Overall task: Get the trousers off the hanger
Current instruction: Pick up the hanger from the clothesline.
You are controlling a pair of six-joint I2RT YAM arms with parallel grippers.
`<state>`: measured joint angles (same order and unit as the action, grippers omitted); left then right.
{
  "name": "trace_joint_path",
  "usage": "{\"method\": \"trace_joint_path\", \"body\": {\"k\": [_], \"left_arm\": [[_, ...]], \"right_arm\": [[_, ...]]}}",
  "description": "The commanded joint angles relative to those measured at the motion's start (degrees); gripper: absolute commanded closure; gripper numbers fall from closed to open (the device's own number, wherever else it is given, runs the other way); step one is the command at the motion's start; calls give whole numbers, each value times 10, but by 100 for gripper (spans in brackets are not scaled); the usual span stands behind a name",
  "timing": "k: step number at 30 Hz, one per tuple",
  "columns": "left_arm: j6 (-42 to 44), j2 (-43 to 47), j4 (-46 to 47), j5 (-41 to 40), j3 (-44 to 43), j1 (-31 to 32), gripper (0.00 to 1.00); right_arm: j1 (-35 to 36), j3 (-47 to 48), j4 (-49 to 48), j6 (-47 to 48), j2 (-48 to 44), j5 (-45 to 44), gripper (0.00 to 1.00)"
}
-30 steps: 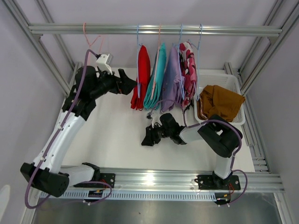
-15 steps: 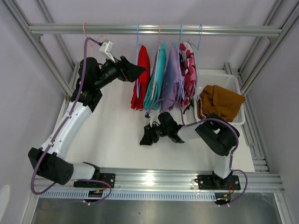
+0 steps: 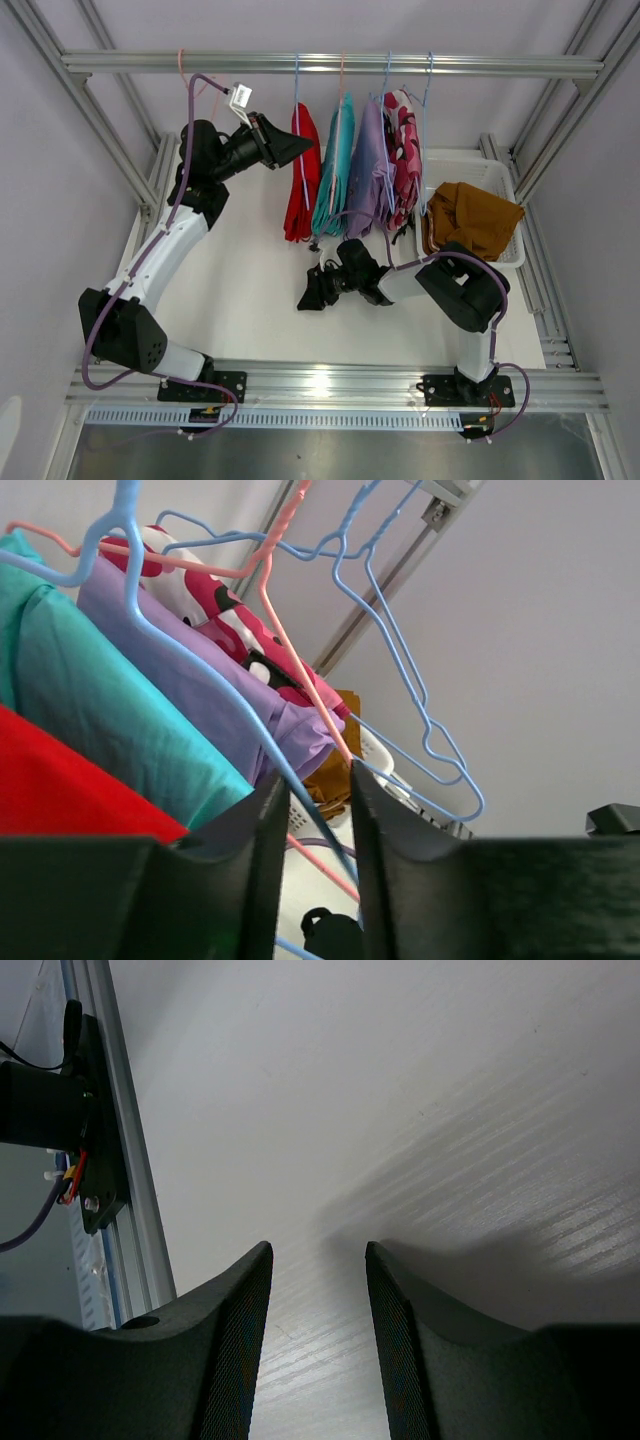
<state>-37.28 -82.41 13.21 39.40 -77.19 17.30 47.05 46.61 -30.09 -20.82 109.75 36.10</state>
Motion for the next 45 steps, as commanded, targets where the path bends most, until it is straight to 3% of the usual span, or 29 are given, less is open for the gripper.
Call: {"method": "trace_joint_path", "body": {"k": [1, 10, 14, 17, 33, 41, 45], "left_arm": [[-44, 9, 96, 42, -7, -4, 69], [-149, -6, 207, 63, 32, -16, 99], [-226, -25, 325, 81, 41, -25, 99], [-252, -28, 353, 81, 32, -29, 99], [-158, 66, 165, 47, -80, -42, 99], [-128, 138, 127, 32, -43, -55, 100], [-48, 204, 55, 16, -12, -55, 100]], "right_arm": [[1, -18, 106, 17, 46, -38, 52], [1, -16, 106, 16, 49, -38, 52], [1, -15, 107, 14, 50, -39, 52], [1, -13, 108, 13, 53, -39, 52], [3, -16, 103, 11, 52, -37, 52], [9, -15, 107, 10, 49, -42, 52], [17, -19, 111, 11, 42, -45, 52]]}}
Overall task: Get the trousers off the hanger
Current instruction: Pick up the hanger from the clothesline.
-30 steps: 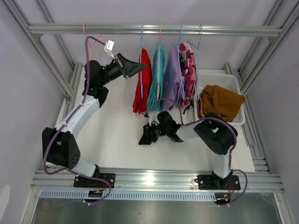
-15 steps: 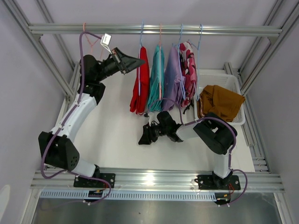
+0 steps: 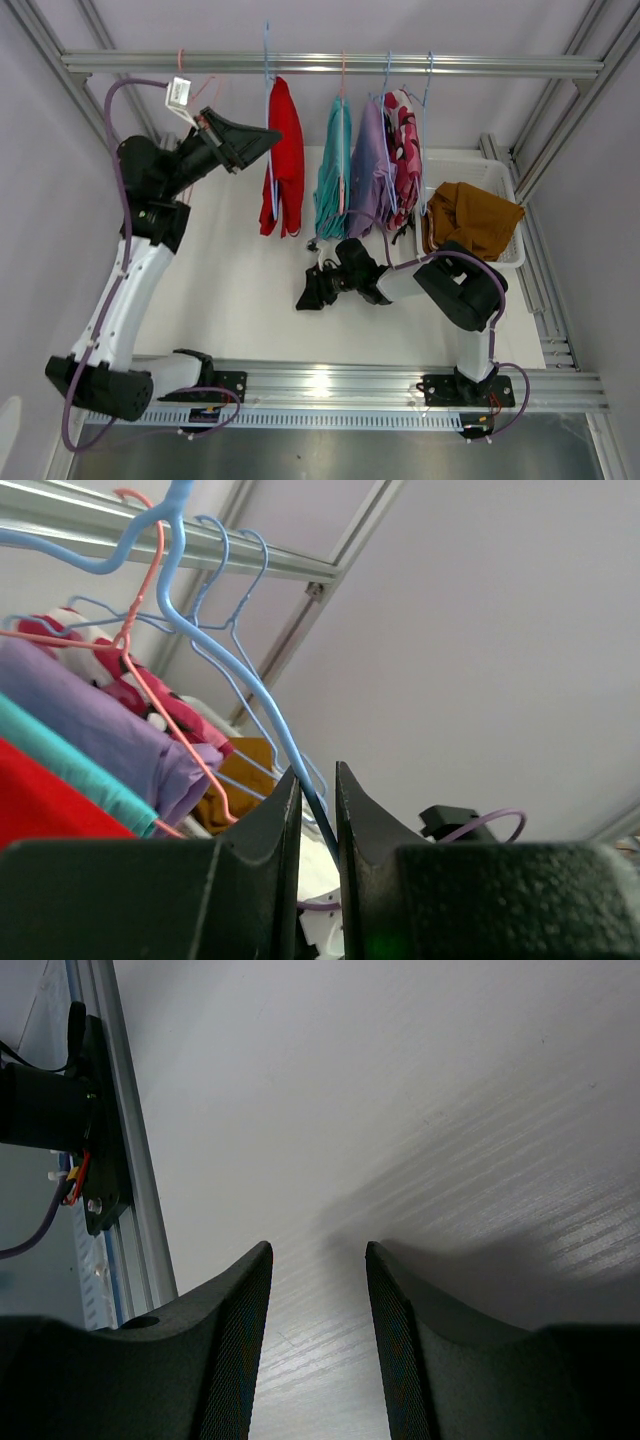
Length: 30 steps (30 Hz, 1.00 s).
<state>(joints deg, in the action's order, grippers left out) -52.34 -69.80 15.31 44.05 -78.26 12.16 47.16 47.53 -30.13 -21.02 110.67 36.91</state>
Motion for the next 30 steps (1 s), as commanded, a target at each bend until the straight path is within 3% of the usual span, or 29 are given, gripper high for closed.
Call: {"method": "trace_joint_path", "body": {"k": [1, 10, 19, 24, 30], "left_arm": [[119, 96, 20, -48, 8, -4, 100], [208, 285, -31, -133, 228, -4, 100], [283, 361, -133, -175, 277, -3, 100], [308, 392, -191, -200, 276, -2, 99], [315, 428, -196, -226, 319, -1, 99]], "right_arm": [[19, -28, 114, 13, 31, -54, 52], [65, -27, 133, 16, 7, -71, 52], [158, 8, 254, 47, -77, -141, 49], [203, 35, 334, 37, -177, -277, 48], [252, 18, 322, 17, -356, -473, 43]]}}
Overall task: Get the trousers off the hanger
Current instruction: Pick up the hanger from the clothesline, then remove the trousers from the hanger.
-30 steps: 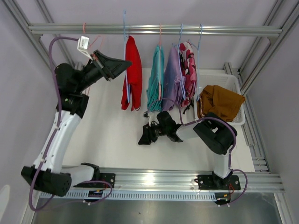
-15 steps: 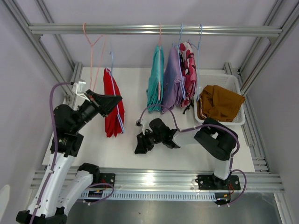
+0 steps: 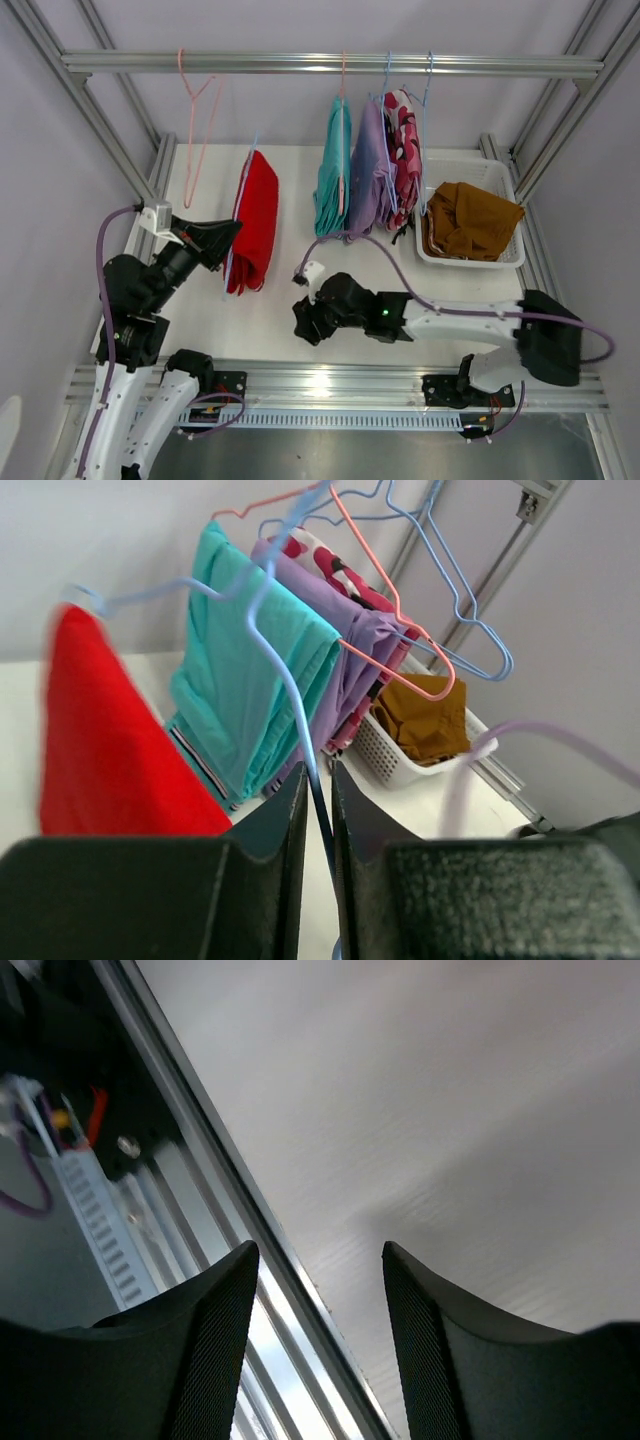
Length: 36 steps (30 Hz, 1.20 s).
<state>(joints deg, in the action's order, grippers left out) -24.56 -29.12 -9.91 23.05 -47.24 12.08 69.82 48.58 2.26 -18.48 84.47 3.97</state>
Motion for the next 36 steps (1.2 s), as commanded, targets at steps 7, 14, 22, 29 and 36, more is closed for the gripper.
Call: {"method": "trace_joint_path", "body": {"k": [7, 14, 22, 29, 36], "left_arm": [[55, 39, 53, -45, 34, 9, 99], [72, 64, 61, -86, 67, 22, 99], [60, 76, 75, -75, 94, 23, 99], [51, 87, 78, -64, 99, 23, 99], [44, 93, 82, -58, 100, 23, 100]], "right_arm": [[39, 15, -74, 16, -121, -222, 33], [84, 109, -51, 18, -6, -309, 32], [123, 176, -45, -16, 60, -382, 28], [135, 210, -46, -25, 97, -530, 23], [119, 242, -70, -44, 155, -553, 18]]}}
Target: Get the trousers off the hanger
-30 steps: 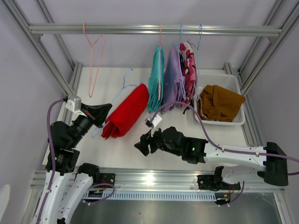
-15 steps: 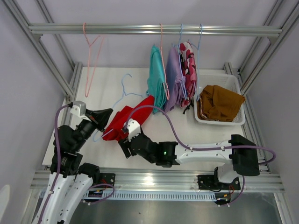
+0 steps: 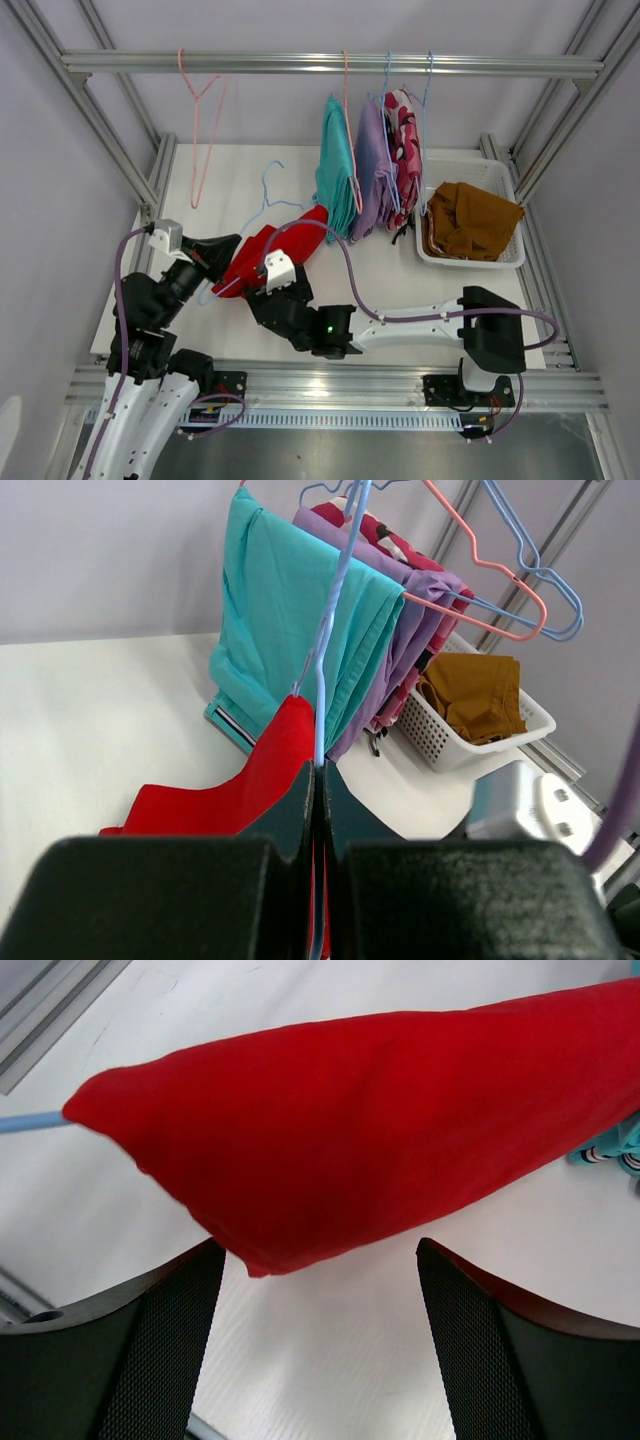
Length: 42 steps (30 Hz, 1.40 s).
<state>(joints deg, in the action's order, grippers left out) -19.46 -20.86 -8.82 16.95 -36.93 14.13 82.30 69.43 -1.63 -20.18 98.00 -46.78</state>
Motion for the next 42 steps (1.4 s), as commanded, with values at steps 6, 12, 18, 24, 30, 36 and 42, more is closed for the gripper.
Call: {"method": "trace_joint_path", "body": {"k": [6, 12, 18, 24, 30, 36, 42], "left_arm": [[-10, 15, 71, 4, -1, 2, 99], [-14, 16, 72, 8, -2, 2, 100], [-15, 20, 73, 12, -1, 3, 99], [-14, 23, 71, 11, -1, 3, 99], [-14, 27, 71, 11, 0, 4, 100], [-12, 27, 69, 11, 0, 5, 99], [-12, 31, 68, 11, -1, 6, 99]], "right_arm": [[-6, 62, -65, -29, 56, -31, 18], [-8, 57, -88, -43, 62, -52, 18], [-14, 64, -77, -61, 81, -123, 18], [-24, 77, -51, -95, 112, -195, 19], [-36, 85, -43, -99, 130, -207, 20], [-53, 85, -44, -78, 122, -221, 46], [-72, 80, -48, -46, 105, -212, 78]]}}
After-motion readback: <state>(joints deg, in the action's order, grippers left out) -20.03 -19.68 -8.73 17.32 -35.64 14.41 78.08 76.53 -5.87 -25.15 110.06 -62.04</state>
